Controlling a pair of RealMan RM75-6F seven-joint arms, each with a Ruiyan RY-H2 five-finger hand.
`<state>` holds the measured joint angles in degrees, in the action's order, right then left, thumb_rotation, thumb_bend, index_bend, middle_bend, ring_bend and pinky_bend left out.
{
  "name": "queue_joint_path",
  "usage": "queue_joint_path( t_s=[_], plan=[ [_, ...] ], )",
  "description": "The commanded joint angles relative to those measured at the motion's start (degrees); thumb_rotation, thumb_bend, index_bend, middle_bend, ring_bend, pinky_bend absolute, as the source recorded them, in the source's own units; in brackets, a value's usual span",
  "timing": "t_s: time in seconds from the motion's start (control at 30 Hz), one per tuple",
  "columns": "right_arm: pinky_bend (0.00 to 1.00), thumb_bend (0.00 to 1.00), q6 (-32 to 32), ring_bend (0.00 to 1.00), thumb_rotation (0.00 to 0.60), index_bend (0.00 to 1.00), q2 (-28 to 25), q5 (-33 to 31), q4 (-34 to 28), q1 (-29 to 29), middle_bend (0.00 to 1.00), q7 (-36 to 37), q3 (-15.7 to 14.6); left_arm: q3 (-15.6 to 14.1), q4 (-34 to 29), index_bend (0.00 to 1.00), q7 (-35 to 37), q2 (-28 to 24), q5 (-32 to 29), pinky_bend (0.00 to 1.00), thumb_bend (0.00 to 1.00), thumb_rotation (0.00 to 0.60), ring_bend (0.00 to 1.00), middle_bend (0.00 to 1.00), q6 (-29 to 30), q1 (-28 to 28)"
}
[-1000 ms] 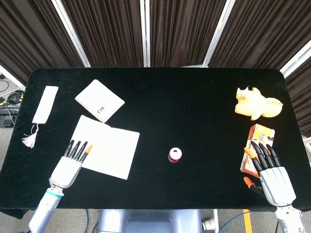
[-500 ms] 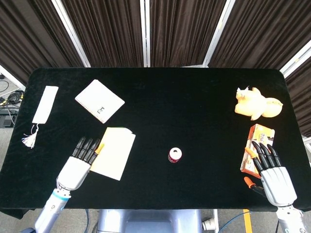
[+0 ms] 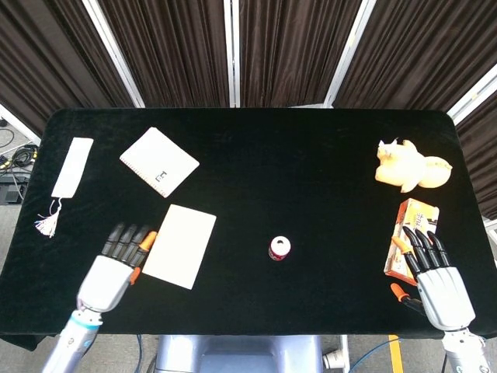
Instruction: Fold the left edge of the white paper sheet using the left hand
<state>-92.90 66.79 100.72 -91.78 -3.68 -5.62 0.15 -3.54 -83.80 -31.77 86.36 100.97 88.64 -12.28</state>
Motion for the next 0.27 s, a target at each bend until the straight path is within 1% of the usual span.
queue_joint_path(
  t_s=[0.03,0.17,0.27],
  plan=[
    [0.01,0.10,0.16,0.00,0.600,0.12,0.01,0.09,0.00,-0.05,0.00,-0.19,-0.09,-0.37,-5.98,0.00,3.00,-5.94,-5.16,0.00,0.27,0.600,0.00,0.00,0.24,3.11],
    [0.01,0.10,0.32,0.00,0.600,0.12,0.03,0.28,-0.44,-0.03,0.00,-0.58,-0.27,-1.68,-8.83,0.00,9.82,-10.93,-7.53,0.00,0.26,0.600,0.00,0.00,2.53,6.27],
    [0.01,0.10,0.27,0.00,0.600,0.12,-0.04,0.46,-0.77,-0.06,0.00,-0.67,-0.27,-2.21,-9.70,0.00,12.58,-13.46,-8.58,0.00,0.26,0.600,0.00,0.00,3.31,7.67]
  ],
)
